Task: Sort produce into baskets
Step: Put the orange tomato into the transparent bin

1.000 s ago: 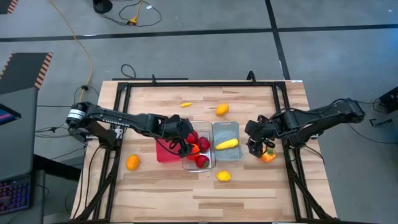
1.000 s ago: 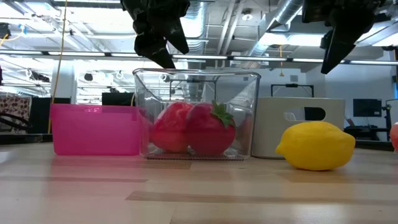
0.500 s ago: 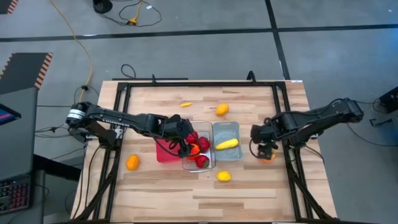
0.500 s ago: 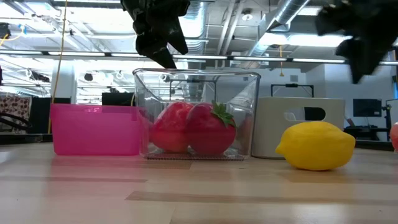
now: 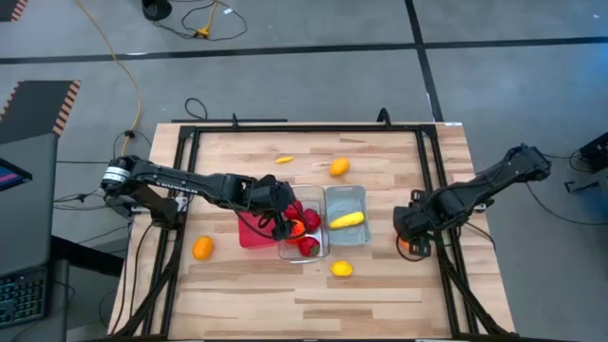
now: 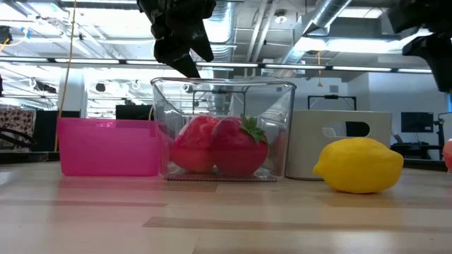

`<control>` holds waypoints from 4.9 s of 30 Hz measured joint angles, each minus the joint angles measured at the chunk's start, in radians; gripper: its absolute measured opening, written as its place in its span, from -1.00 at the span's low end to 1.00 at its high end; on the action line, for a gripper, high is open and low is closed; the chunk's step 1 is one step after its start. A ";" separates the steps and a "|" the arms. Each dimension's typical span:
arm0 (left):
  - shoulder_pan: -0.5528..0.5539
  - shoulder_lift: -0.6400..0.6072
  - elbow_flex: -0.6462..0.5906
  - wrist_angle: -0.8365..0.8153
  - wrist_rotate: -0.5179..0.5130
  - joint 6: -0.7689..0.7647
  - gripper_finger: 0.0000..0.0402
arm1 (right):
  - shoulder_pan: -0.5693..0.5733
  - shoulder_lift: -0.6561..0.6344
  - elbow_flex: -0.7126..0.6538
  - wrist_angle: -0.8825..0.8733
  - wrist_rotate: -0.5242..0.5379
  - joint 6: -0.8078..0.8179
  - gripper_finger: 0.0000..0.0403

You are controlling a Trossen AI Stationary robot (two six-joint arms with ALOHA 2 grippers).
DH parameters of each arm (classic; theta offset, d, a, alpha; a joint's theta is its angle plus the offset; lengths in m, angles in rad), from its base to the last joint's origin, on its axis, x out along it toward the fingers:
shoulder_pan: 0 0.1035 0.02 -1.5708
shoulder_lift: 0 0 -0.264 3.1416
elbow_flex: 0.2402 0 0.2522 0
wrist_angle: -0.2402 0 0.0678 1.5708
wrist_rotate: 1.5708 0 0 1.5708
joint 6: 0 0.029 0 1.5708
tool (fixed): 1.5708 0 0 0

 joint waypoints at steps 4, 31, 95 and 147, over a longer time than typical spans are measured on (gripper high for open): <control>0.000 0.000 0.000 0.000 0.000 0.000 0.96 | 0.052 0.000 -0.033 0.004 0.000 -0.007 0.42; 0.000 0.000 0.000 0.000 0.000 -0.003 0.96 | 0.117 0.004 -0.126 0.076 0.008 -0.008 0.42; 0.000 0.000 0.000 -0.004 -0.007 -0.026 0.96 | 0.007 0.004 -0.126 0.283 -0.199 0.053 0.42; -0.001 0.000 0.000 -0.004 -0.007 -0.026 0.96 | -0.070 0.238 -0.126 0.100 -0.076 -0.244 0.85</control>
